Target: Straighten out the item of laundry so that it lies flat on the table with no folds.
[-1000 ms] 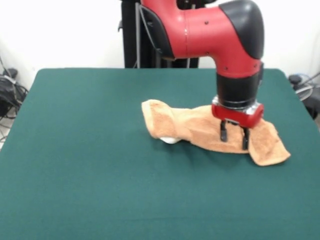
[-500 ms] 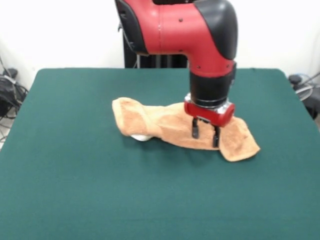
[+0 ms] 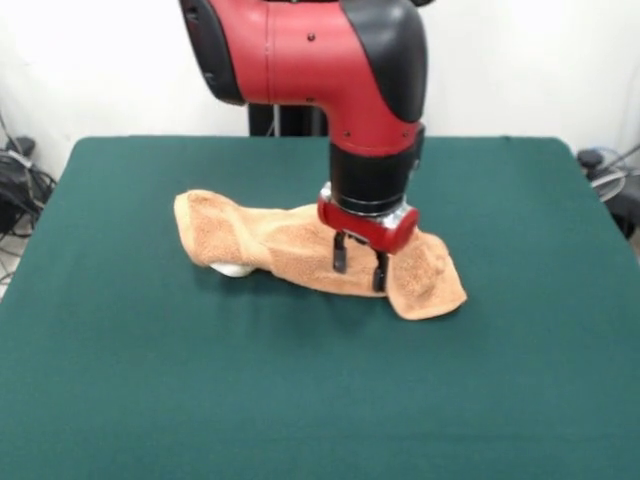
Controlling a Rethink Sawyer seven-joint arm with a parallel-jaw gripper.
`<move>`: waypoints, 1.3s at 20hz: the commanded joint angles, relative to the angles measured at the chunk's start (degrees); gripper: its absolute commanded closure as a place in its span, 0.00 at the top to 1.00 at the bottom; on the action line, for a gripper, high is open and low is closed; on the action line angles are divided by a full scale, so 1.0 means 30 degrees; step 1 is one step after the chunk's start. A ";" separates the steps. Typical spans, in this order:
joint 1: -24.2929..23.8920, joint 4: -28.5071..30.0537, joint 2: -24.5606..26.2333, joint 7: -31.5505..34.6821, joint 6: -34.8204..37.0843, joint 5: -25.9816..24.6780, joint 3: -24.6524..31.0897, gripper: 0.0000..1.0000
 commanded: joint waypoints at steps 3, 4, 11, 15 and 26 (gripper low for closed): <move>0.0537 -0.1412 -0.1328 -0.2781 0.4042 -0.1468 0.0516 1.00; 0.0719 -0.1611 -0.1544 -0.2799 0.4636 -0.1364 0.0688 1.00; 0.2776 -0.1879 -0.3030 -0.0474 0.7313 -0.0073 0.0947 1.00; 0.3996 -0.2455 -0.2881 0.1519 0.7007 0.0367 0.0737 1.00; 0.5683 -0.3989 -0.0210 0.3493 0.3594 0.1497 -0.0157 1.00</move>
